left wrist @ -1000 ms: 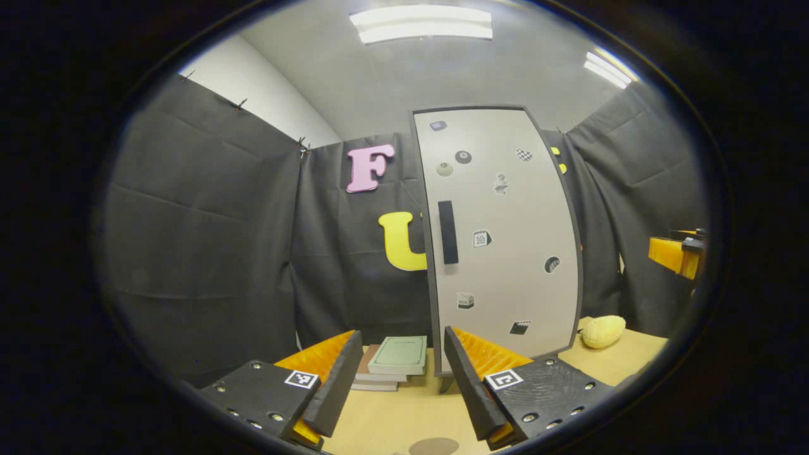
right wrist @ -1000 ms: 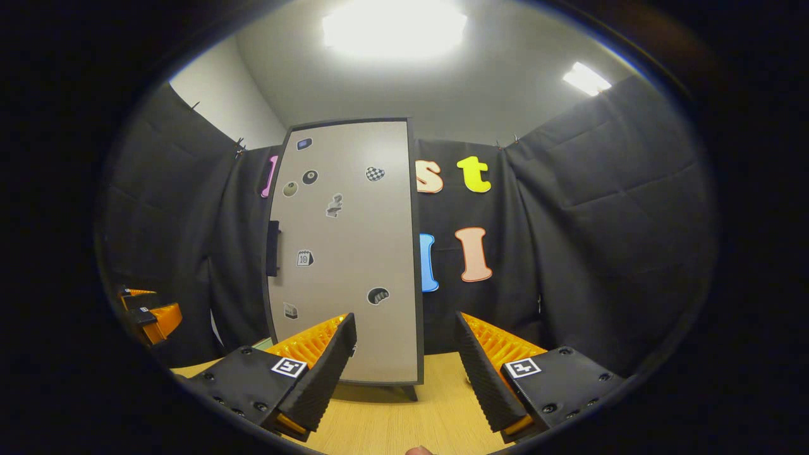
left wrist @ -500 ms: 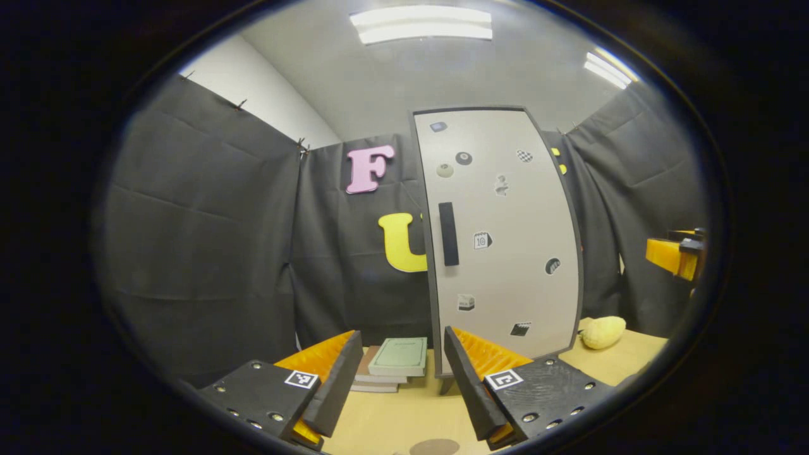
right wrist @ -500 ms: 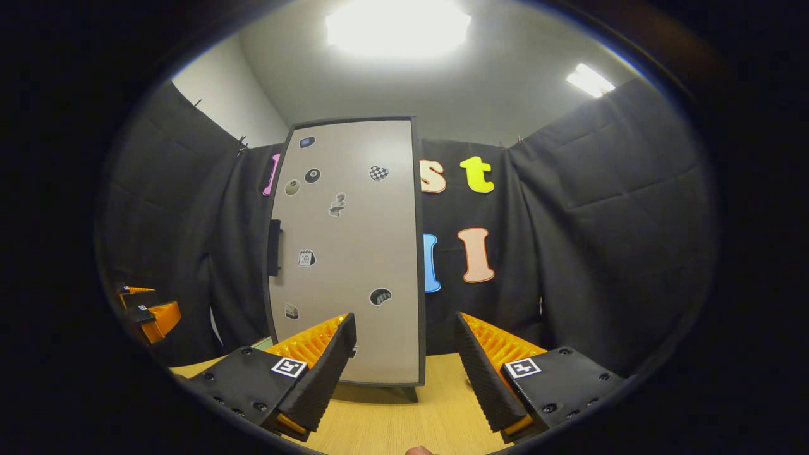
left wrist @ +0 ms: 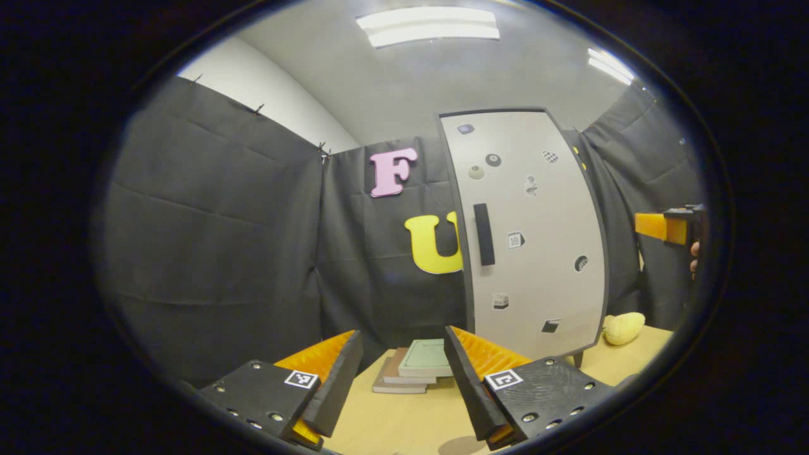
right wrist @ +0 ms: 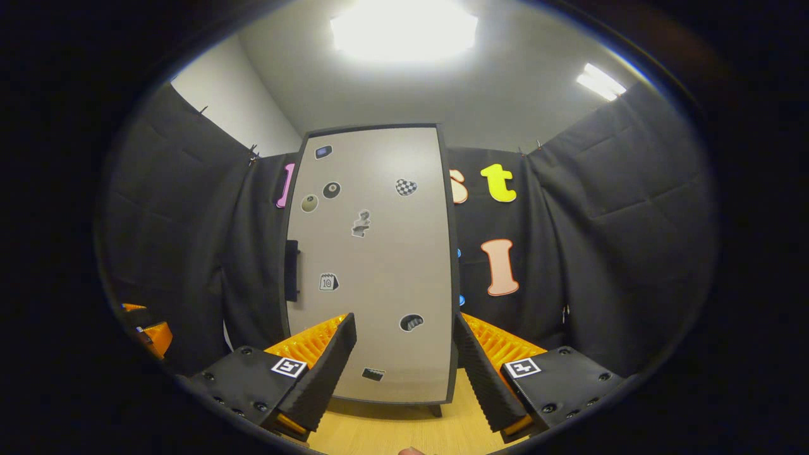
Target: Open the cabinet door with the right hand, grasp the bottle in the cabinet with the left hand and place it on the coaster, then close the cabinet door with the right hand.
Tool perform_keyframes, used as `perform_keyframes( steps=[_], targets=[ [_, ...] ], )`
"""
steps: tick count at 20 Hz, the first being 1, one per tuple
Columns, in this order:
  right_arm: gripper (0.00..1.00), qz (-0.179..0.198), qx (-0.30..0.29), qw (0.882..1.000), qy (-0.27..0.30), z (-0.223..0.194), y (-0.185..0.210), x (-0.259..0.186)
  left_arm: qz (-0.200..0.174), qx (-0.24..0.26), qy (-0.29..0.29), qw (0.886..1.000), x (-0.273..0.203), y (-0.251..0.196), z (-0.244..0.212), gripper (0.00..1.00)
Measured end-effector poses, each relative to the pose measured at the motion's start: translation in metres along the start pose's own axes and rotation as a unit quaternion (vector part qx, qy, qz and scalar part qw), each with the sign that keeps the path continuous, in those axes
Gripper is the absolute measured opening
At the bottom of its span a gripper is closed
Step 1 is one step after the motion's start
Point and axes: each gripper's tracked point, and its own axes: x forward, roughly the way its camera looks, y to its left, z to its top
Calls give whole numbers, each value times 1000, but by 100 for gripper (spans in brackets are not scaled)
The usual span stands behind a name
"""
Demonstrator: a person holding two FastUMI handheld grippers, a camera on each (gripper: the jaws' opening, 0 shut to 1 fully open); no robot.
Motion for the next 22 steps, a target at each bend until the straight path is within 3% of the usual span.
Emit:
perform_keyframes(
  steps=[11, 17, 22],
  targets=[
    [98, 81, 6, 997, -15, 39, 114, 80, 101, 11, 26, 995, -24, 114, -29, 77],
    [98, 99, 5, 995, 1, 37, 165, 123, 145, 13, 43, 988, -36, 163, -45, 81],
    [98, 98, 4, 995, 21, 24, 194, 163, 178, 18, 54, 982, -56, 201, -54, 77]
  ],
)
